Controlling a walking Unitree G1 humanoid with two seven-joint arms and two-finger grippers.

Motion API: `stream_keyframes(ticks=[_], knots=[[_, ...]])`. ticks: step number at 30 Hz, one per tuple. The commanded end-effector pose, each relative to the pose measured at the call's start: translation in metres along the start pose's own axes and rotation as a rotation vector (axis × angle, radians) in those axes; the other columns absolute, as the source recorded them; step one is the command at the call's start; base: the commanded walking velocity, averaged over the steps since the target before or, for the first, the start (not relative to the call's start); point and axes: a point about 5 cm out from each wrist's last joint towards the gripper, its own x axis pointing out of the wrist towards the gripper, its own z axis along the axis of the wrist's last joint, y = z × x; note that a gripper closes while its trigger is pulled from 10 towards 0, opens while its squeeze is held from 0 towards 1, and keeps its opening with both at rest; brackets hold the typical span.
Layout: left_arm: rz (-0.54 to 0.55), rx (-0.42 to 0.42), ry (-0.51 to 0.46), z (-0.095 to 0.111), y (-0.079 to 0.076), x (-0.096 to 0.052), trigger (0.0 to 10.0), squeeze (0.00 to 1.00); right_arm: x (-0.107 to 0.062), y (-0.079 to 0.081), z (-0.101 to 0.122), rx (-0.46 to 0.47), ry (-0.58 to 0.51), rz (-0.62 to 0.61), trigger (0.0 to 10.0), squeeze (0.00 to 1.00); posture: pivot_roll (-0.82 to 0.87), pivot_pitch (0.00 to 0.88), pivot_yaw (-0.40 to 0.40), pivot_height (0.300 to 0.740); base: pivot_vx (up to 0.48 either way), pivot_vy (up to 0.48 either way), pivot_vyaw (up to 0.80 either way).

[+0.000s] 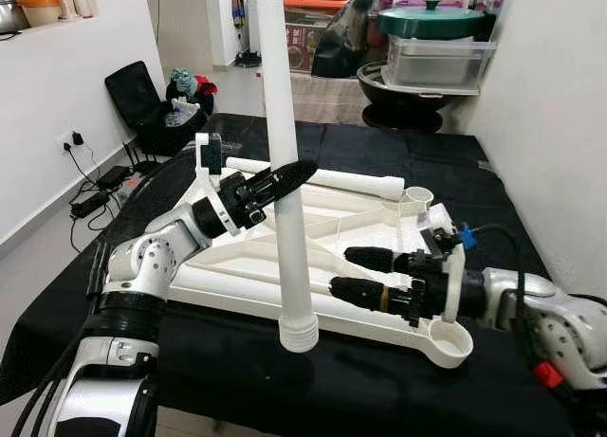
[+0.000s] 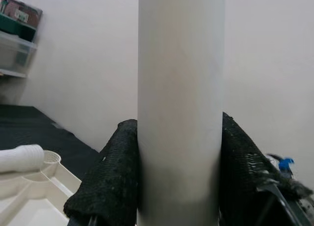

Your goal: Building children table

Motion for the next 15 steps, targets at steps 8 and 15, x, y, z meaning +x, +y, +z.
stream_keyframes(ticks=[8, 15], knots=[[-0.029, 0.013, -0.036, 0.005, 0.000, 0.020, 0.7, 0.00, 0.034, -0.002, -0.010, 0.015, 0.020, -0.018, 10.0, 0.00, 0.01, 0.000, -0.037, 0.740, 0.000, 0.000, 0.00], [-0.032, 0.008, -0.054, 0.005, 0.001, 0.023, 0.5, 0.00, 0.043, -0.008, -0.010, 0.017, 0.005, -0.069, 10.0, 0.00, 0.00, 0.000, -0.034, 0.740, 0.000, 0.000, 0.00]])
